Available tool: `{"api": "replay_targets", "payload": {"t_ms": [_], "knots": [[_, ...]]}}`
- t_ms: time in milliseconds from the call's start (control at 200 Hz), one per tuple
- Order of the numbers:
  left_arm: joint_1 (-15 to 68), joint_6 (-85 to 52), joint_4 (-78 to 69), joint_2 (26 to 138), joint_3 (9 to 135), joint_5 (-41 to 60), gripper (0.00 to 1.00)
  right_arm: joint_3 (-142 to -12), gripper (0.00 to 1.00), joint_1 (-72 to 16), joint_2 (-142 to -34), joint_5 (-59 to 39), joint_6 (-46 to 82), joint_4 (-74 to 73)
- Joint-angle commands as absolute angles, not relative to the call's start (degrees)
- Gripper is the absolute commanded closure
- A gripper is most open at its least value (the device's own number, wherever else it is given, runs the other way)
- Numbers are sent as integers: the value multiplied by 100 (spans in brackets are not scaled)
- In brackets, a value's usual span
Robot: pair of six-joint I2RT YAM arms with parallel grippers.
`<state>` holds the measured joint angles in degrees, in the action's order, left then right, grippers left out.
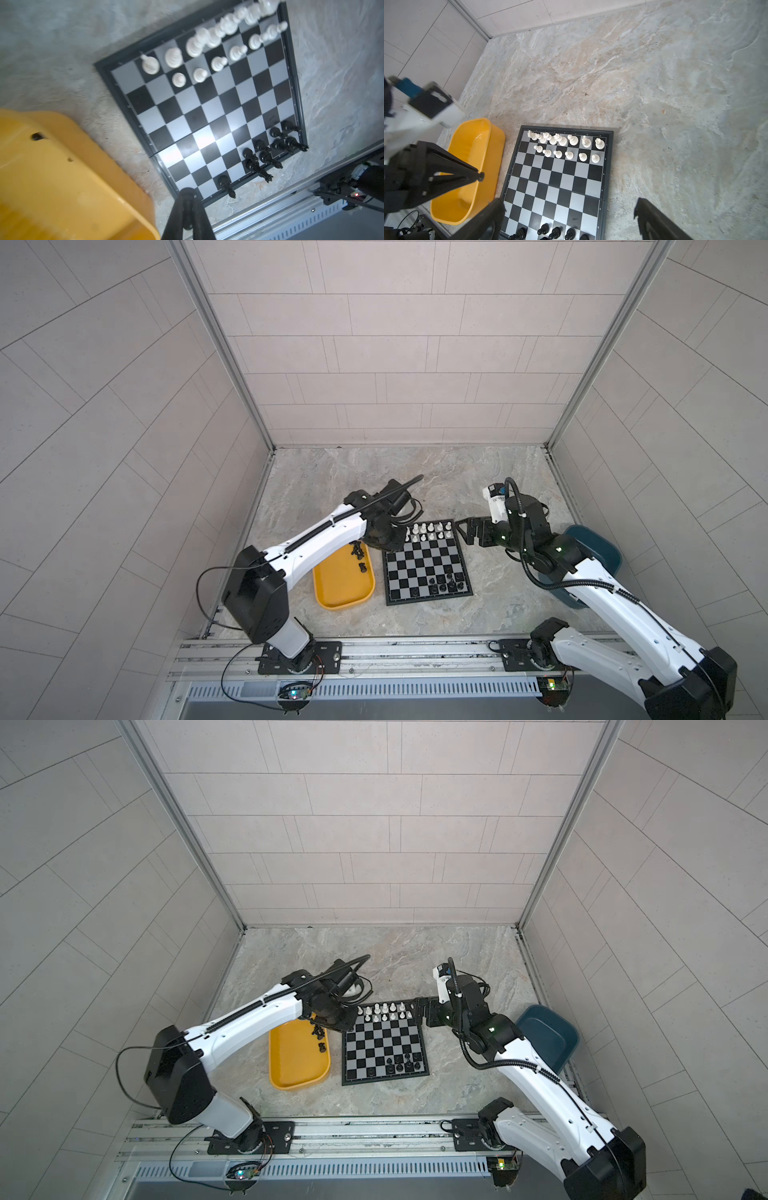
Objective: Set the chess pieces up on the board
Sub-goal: 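Carry the black piece with the left gripper over the board's near rows, then lower the black piece onto a near-row square and open the left gripper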
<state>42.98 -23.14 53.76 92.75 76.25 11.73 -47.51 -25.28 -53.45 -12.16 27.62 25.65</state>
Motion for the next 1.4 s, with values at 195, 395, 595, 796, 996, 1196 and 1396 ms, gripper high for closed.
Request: {"api": "replay_targets", "payload": {"t_ms": [195,395,595,796,996,1196,1396], "knots": [[5180,-2109,5351,10369,8103,1472,90,-4624,0,-2400,-4600,-874,2751,3319],[5404,-2179,5192,10744,8147,1457,90,-4605,1,-2382,-4439,-801,2758,3446],[5456,-2317,5047,10904,8122,1353,90,-4614,0,-2382,-4421,-789,2760,3483],[5476,-2391,4965,10996,8082,1329,89,-4597,0,-2372,-4430,-781,2751,3489],[5526,-2391,5011,11048,8053,1304,88,-4579,0,-2355,-4445,-781,2733,3480],[5555,-2391,5054,11048,7991,1248,88,-4550,0,-2330,-4455,-814,2751,3454],[5564,-2417,5062,11061,7972,1179,88,-4552,0,-2326,-4454,-834,2771,3454]]}}
